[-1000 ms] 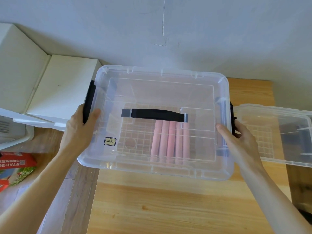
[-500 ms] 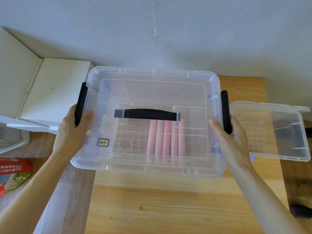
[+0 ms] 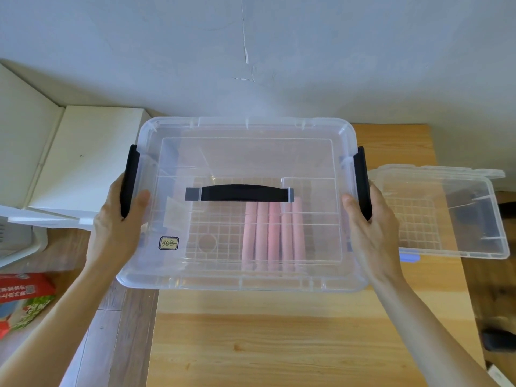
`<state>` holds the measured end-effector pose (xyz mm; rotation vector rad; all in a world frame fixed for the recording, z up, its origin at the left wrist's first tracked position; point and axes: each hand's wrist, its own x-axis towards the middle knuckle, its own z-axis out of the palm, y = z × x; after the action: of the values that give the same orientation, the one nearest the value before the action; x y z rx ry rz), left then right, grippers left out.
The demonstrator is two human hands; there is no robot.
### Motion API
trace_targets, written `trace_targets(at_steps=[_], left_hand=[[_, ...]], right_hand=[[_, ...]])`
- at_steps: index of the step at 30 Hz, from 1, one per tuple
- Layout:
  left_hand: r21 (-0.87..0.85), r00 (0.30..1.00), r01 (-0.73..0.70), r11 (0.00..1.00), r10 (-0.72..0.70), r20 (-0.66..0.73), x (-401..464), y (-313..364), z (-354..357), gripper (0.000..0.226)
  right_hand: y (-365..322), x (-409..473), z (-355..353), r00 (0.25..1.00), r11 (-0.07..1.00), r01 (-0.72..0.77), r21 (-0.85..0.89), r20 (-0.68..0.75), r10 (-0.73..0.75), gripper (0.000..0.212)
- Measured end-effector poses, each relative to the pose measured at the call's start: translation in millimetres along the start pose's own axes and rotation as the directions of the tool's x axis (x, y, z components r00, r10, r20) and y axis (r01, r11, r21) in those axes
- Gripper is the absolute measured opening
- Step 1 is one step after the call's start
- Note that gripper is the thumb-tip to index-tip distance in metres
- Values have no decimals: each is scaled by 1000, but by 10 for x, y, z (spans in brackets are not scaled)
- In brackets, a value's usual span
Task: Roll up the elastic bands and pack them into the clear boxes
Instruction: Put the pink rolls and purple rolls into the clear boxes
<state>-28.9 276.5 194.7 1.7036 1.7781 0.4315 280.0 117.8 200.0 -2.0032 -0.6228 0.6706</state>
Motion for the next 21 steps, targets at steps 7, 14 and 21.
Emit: trace_targets(at_steps=[7,14,21], left_hand=[[4,998,49,999,-49,38,39,-16,-6,46],[-30,997,54,998,-52,51,97,110,-74,44],[1,991,-117,993,117,-72,70,504,-63,51]], right_hand=[[32,14,7,1000,997,0,-74,5,0,34],[-14,65,-83,993,992,-97,-83,62,102,30],[-23,91,-271,984,992,-81,-94,154,95,24]])
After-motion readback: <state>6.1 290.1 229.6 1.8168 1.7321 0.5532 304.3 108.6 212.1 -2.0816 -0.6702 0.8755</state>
